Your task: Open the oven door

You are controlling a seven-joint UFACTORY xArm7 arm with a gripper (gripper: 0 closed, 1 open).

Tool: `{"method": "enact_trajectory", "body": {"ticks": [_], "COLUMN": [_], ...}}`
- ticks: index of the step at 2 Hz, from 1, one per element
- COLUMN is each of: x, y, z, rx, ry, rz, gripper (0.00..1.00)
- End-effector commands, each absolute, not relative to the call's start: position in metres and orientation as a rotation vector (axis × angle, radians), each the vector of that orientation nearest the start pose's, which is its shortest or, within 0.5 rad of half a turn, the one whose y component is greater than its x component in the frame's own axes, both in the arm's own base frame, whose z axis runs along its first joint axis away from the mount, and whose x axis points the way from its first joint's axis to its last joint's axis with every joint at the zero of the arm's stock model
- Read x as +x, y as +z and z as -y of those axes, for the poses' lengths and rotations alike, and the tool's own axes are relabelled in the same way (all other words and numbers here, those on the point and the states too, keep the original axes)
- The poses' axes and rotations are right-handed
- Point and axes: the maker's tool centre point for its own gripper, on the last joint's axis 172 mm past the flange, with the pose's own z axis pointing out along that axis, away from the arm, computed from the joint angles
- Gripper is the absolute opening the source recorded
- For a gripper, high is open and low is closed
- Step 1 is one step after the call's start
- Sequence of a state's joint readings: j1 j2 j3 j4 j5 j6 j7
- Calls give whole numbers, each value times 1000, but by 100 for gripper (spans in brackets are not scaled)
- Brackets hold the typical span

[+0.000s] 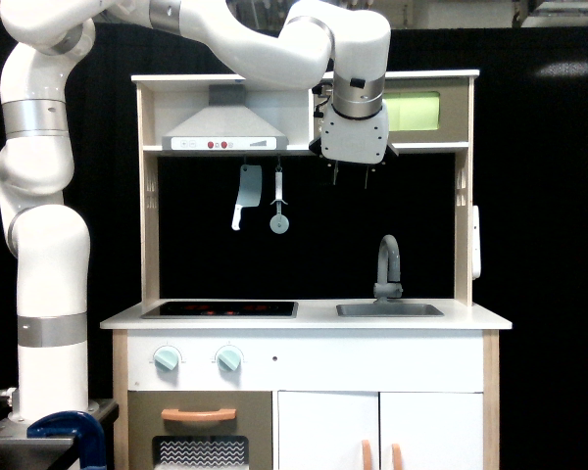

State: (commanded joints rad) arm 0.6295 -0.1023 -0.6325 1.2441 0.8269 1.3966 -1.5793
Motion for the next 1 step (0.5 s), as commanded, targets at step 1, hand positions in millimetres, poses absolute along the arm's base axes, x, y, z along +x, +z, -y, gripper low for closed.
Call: {"method": "enact_trajectory", "body": {"ticks": [1], "x": [465], "y": [431], "z": [-214], "rx": [-1825], "ry": [-721], "rz": [1532], "gripper": [100]}}
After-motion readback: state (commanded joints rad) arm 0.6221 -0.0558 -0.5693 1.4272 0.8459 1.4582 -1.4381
